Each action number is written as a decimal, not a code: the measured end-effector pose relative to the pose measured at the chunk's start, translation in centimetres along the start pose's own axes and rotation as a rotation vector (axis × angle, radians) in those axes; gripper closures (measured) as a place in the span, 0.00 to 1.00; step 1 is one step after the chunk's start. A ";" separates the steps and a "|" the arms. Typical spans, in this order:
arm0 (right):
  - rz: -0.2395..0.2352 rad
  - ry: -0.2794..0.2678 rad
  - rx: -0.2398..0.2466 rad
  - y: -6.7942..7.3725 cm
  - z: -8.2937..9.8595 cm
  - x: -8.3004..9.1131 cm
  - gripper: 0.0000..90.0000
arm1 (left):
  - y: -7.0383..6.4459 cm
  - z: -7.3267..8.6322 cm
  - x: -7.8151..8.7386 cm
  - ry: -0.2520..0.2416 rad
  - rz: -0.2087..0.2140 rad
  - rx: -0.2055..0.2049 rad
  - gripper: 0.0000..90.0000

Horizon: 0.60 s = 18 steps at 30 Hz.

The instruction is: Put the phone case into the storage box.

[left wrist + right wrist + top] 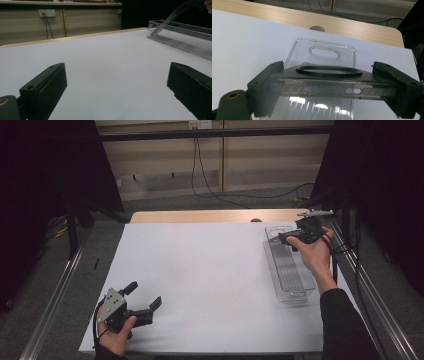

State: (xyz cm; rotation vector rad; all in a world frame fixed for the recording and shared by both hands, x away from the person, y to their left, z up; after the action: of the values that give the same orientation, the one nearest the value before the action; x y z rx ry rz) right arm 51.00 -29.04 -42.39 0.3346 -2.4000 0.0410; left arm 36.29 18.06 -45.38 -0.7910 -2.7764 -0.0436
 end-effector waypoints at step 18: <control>0.038 0.004 -0.013 0.0 -0.9 -0.9 0.13 | 0.0 0.0 0.0 0.003 0.005 -0.003 0.03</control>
State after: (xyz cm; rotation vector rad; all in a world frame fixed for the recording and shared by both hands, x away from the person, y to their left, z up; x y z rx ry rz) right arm 52.22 -28.72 -42.30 0.2830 -2.4017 0.0425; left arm 36.28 18.04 -45.43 -0.7975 -2.7721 -0.0474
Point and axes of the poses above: each handheld gripper's, and its own axes: x roughly backward along the jaws, z roughly out of its underside, y roughly to its left, the point moved 9 cm from there along -x, roughly forward along the jaws, and after that the axes turned 6 degrees about -z, right-handed, at the moved point
